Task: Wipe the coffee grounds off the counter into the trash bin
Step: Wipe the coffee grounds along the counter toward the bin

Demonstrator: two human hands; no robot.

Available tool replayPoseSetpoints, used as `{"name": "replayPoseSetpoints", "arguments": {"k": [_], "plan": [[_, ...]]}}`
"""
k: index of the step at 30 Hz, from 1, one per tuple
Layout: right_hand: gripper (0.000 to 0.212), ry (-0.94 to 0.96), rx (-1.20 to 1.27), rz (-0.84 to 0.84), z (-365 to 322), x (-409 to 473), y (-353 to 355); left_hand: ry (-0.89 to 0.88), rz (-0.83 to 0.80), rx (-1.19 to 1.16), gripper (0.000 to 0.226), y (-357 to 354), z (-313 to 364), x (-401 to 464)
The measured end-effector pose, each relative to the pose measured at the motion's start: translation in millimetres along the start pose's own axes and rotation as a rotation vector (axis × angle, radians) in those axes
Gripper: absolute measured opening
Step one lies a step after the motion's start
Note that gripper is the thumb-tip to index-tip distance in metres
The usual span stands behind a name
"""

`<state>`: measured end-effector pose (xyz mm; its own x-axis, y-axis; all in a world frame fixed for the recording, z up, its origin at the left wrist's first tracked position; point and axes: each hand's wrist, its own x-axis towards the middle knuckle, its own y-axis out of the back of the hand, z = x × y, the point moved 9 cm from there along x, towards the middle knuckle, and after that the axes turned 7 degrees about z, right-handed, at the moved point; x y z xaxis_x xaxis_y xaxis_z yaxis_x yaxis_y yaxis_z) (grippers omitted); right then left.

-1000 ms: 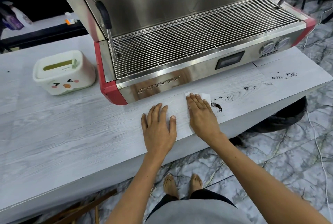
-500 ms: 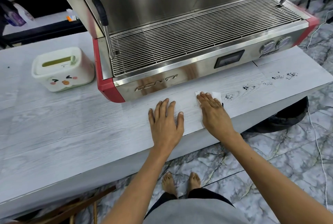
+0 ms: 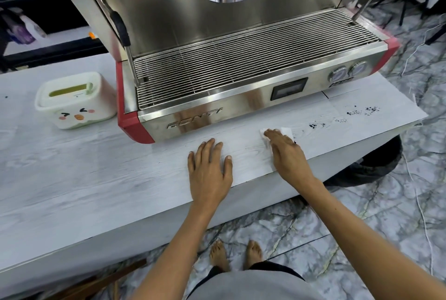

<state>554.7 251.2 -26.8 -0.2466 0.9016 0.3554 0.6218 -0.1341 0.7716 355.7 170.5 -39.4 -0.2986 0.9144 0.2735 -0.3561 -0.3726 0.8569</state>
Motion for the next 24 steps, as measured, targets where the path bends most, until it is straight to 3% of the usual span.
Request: {"name": "replayPoseSetpoints", "arguments": {"k": [11, 24], "plan": [[0.039, 0.286, -0.037, -0.084, -74, -22, -29, 0.076, 0.051, -0.064, 0.045, 5, -8, 3], [0.042, 0.223, -0.222, 0.003, -60, -44, -38, 0.048, 0.046, -0.081, 0.048, 5, -8, 3]]}}
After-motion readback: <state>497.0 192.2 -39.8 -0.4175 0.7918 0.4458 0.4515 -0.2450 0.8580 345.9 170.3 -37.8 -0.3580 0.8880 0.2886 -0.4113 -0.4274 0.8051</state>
